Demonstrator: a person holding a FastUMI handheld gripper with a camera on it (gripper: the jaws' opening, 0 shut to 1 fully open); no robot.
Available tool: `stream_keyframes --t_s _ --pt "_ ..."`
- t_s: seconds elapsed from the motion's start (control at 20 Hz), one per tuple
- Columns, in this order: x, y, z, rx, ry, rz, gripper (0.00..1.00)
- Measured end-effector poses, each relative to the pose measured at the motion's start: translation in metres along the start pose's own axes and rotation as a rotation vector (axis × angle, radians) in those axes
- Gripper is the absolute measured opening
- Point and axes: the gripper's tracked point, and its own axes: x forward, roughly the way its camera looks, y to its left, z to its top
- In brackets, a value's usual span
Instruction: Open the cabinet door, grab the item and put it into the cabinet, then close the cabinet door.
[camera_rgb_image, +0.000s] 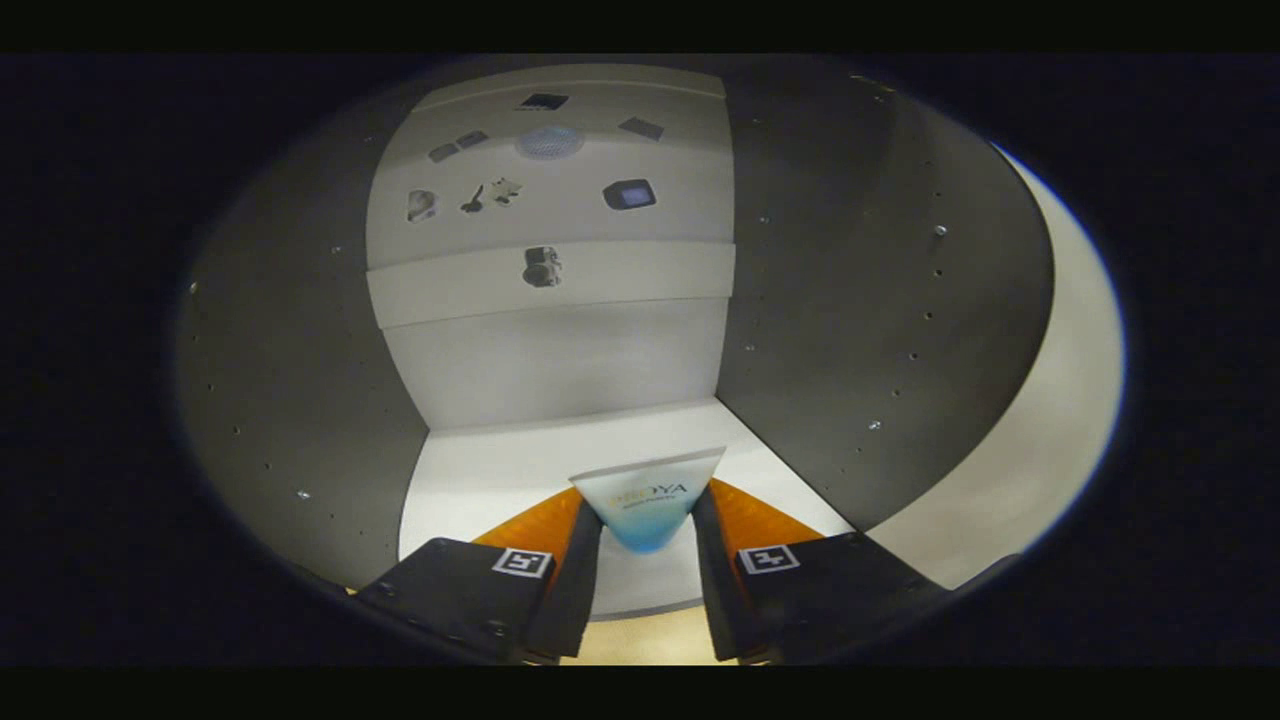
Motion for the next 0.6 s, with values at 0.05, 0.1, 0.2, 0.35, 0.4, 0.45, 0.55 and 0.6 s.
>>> stream_keyframes --t_s 0.05,0.1,0.2,0.35,0.4,0.45,0.55,0.6 --pt "0.003 0.001 -0.005 0.003 0.019 -0.001 0.54" --pt "0.007 0.002 -0.010 0.003 0.036 0.001 0.55" --pt "0.013 0.003 -0.017 -0.027 0.054 -0.001 0.55" --pt "0.017 0.009 -0.018 -0.059 0.040 0.017 0.57" --pt "0.016 0.010 -0.018 -0.057 0.030 0.021 0.57" --pt "0.013 0.011 -0.019 -0.053 0.018 0.026 0.60" --pt "0.014 0.012 -0.018 -0.045 -0.005 0.018 0.68" --pt "0.011 0.015 -0.018 -0.043 -0.026 0.028 0.90"
